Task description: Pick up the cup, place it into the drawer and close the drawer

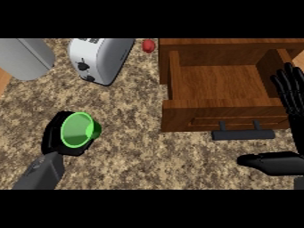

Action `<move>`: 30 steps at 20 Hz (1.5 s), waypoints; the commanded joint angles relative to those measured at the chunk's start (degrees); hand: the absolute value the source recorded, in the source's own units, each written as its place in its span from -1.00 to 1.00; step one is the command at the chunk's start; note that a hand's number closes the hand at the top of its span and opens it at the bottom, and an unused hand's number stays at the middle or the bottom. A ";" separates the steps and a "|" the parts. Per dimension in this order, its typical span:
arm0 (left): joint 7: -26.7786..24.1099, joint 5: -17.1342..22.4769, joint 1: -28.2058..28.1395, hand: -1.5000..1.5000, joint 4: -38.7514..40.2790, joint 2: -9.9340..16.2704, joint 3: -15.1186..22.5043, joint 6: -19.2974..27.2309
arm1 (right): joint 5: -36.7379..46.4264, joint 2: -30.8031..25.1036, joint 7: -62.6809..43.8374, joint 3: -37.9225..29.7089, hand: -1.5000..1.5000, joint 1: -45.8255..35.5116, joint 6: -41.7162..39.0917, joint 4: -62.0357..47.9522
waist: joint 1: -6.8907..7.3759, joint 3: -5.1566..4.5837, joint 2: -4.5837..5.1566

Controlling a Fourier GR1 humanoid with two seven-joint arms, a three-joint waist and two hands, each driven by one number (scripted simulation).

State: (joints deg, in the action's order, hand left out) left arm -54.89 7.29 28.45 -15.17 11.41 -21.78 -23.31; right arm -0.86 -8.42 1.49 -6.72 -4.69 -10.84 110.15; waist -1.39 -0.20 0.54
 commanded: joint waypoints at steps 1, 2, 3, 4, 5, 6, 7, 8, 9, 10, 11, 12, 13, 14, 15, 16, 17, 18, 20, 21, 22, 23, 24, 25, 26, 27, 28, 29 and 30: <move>-7.48 1.93 0.32 1.00 -2.17 0.59 -2.05 -1.11 | 0.96 0.59 -1.97 0.88 -1.00 -0.14 1.16 2.54 | 0.41 0.05 -0.26; -10.50 1.08 -1.27 1.00 -3.05 -2.00 -1.07 -0.26 | -0.92 -2.28 -2.27 -2.60 -1.00 -3.31 -0.28 -2.20 | 0.81 0.07 -0.15; -10.10 1.56 -1.76 1.00 -3.42 -0.57 -1.26 -2.73 | 1.73 0.71 0.66 0.45 -1.00 -0.08 1.15 -0.57 | 0.75 0.09 -0.25; -10.26 0.90 -2.06 1.00 -3.87 -0.08 -0.64 -2.29 | 0.45 -0.39 4.81 -1.09 -1.00 -0.46 -0.82 -4.75 | 0.90 0.13 -0.17; -8.97 1.93 0.55 1.00 -4.96 -1.74 -1.21 -1.04 | -0.43 -0.91 -0.52 -1.45 -1.00 -0.26 -0.11 0.22 | 0.47 0.09 -0.35; -8.32 1.83 0.60 1.00 -4.47 0.55 -1.07 -3.82 | 1.17 0.43 -0.44 1.05 -1.00 -0.79 0.36 -0.32 | 0.52 0.06 -0.22; -10.13 1.38 -1.38 1.00 -6.40 -0.98 -0.19 -3.01 | 0.39 -0.17 0.63 -0.36 -1.00 1.29 -0.22 0.28 | 0.75 0.13 -0.43; -10.66 1.59 0.62 1.00 -7.48 -1.85 -0.40 -1.26 | -0.37 -0.69 -0.76 -0.59 -1.00 0.19 -0.55 0.62 | 0.51 0.09 -0.37; -9.04 1.96 1.06 1.00 -8.03 -1.36 -0.23 -2.75 | 1.26 0.62 4.92 0.22 -1.00 3.86 -0.88 -1.99 | 0.63 0.15 -0.36; -8.74 2.11 0.00 1.00 -9.46 -0.96 0.27 -4.55 | -1.46 -0.52 -1.92 -1.49 -1.00 0.63 -0.17 1.91 | 0.89 0.13 -0.59; -7.67 1.70 1.12 1.00 -11.32 -1.09 1.06 -3.22 | -1.06 -0.23 0.89 -1.60 -1.00 2.02 -0.62 -0.39 | 1.09 0.19 -0.61; -6.85 1.16 1.73 1.00 -12.21 -0.08 1.89 -4.13 | -1.96 -1.38 -2.03 -2.66 -1.00 0.10 -0.48 0.72 | 1.04 0.16 -0.61; -4.78 0.36 2.24 1.00 -13.89 -3.49 3.57 -0.62 | 0.75 0.68 -2.50 0.13 -1.00 0.50 1.38 2.35 | 1.27 0.20 -0.74; 0.47 1.77 5.26 1.00 -15.57 -1.92 3.02 -0.72 | -1.07 -1.01 -1.22 -2.49 -1.00 -0.75 0.18 -0.22 | 1.51 0.25 -0.77; 0.52 2.04 3.40 1.00 -18.99 -3.64 3.96 -0.62 | 0.30 0.21 2.98 -1.46 -1.00 2.37 -0.22 -2.01 | 1.98 0.30 -0.92; 2.67 2.78 4.69 1.00 -20.42 -2.23 3.83 -1.36 | -0.72 -1.17 0.29 -2.64 -1.00 1.50 -0.50 -0.70 | 1.82 0.28 -0.92; 1.17 0.61 4.25 1.00 -22.43 -4.64 6.14 1.62 | 0.18 1.12 4.36 -1.73 -1.00 3.95 0.22 -1.82 | 1.75 0.30 -0.92; 5.21 1.04 6.73 1.00 -25.27 -6.56 6.69 4.96 | -0.86 -0.83 0.89 -2.53 -1.00 2.69 -0.60 0.46 | 1.88 0.32 -1.15; 7.10 0.41 5.13 1.00 -30.76 -8.25 8.48 8.25 | -0.02 -0.46 2.28 -2.13 -1.00 5.09 -0.85 1.22 | 1.98 0.30 -1.14; 10.65 0.66 7.93 1.00 -31.76 -7.51 8.67 8.96 | -0.93 -0.64 -1.76 -2.40 -1.00 1.55 0.27 1.97 | 1.94 0.27 -1.06; 13.84 1.09 10.21 1.00 -33.40 -6.63 8.52 9.94 | -2.21 -1.76 -1.38 -3.84 -1.00 1.28 -0.74 0.78 | 1.90 0.28 -1.04; 16.13 1.15 10.00 1.00 -36.29 -8.97 9.61 11.95 | -2.55 -2.68 -2.49 -4.81 -1.00 0.79 -0.76 1.33 | 1.95 0.27 -1.06; 18.69 1.49 9.44 1.00 -38.65 -8.55 10.13 12.01 | -1.00 -1.12 -0.65 -2.63 -1.00 1.62 -0.62 0.82 | 1.84 0.25 -0.90; 19.61 2.11 8.18 1.00 -42.08 -11.19 12.27 14.16 | -0.35 -0.86 0.86 -2.71 -1.00 3.20 -0.68 0.49 | 1.86 0.26 -0.96; 23.29 1.40 13.82 1.00 -40.89 -8.94 11.08 14.51 | -2.26 -2.01 -1.95 -4.27 -1.00 0.43 -0.70 -0.65 | 1.73 0.26 -0.88; 24.27 1.37 12.45 1.00 -42.82 -11.25 13.19 16.92 | -1.98 -1.91 -0.78 -4.31 -1.00 0.72 -0.74 -0.41 | 1.56 0.24 -0.81; 26.93 1.28 13.21 1.00 -44.35 -9.97 13.23 15.08 | -3.84 -2.40 -1.29 -5.20 -1.00 1.04 -1.66 0.35 | 1.53 0.24 -0.82; 25.88 0.62 16.87 1.00 -41.36 -11.30 15.07 20.23 | -3.85 -2.50 -0.96 -5.04 -1.00 -0.18 -1.85 -1.37 | 1.04 0.24 -0.65; 27.11 -0.20 14.27 1.00 -44.67 -11.32 16.63 19.89 | -1.92 -1.20 -0.83 -3.01 -1.00 2.94 -1.37 2.67 | 1.16 0.22 -0.75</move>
State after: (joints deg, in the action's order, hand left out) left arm -32.53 8.18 40.99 -55.50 1.45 -8.90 -7.50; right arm -3.17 -10.14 0.71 -10.61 -3.25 -11.98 110.60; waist 0.07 0.05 -0.27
